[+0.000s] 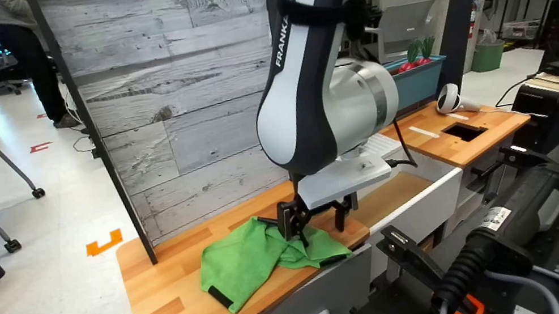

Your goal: Move the green towel to the right and push the faucet to the right then fold the towel once from right to left.

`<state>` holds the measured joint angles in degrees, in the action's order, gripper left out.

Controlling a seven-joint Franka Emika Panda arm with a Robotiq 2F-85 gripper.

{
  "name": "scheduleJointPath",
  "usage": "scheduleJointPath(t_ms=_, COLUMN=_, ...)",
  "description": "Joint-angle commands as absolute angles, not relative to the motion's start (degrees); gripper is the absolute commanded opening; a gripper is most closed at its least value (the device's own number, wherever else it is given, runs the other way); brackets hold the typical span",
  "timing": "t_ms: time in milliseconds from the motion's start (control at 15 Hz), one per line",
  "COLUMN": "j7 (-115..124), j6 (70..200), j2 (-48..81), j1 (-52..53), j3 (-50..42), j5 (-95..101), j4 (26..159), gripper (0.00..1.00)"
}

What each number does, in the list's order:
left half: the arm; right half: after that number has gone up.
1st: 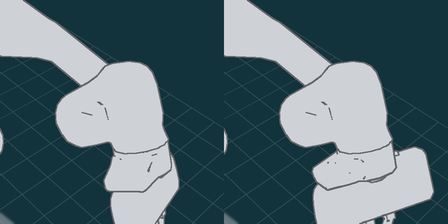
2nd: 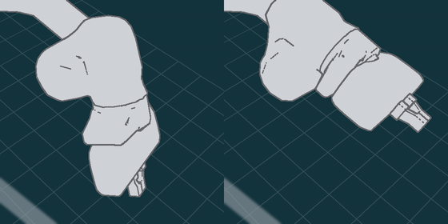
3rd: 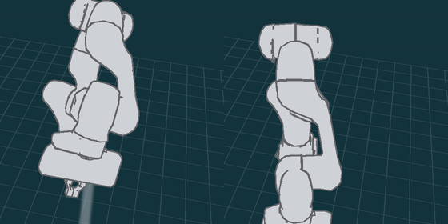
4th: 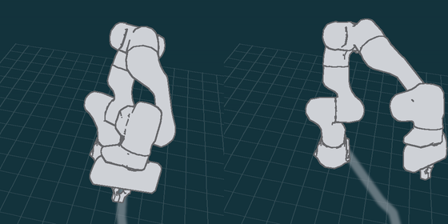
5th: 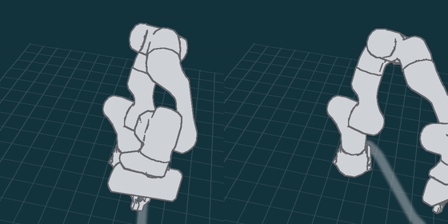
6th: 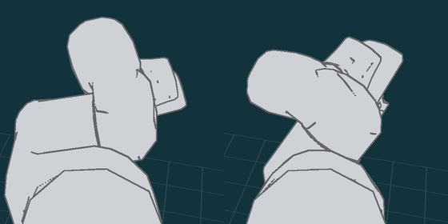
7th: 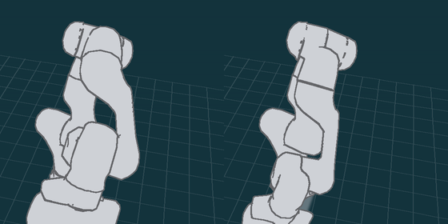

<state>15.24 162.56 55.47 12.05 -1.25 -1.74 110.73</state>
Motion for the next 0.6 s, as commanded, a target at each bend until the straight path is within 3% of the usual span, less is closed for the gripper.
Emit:
scheduleJointPath(t_ms=0, j7=14.35, j6=164.01, j2=57.08, j1=10.32, j3=0.4, j5=-3.84, j4=108.34, gripper=0.52)
scheduleJointPath(t_ms=400, j7=13.07, j6=168.48, j2=53.46, j1=6.09, j3=3.54, j5=-7.07, j4=111.47, gripper=0.03)
scheduleJointPath(t_ms=533, j7=12.89, j6=171.56, j2=51.64, j1=5.17, j3=4.87, j5=-7.47, j4=113.43, gripper=0.0)
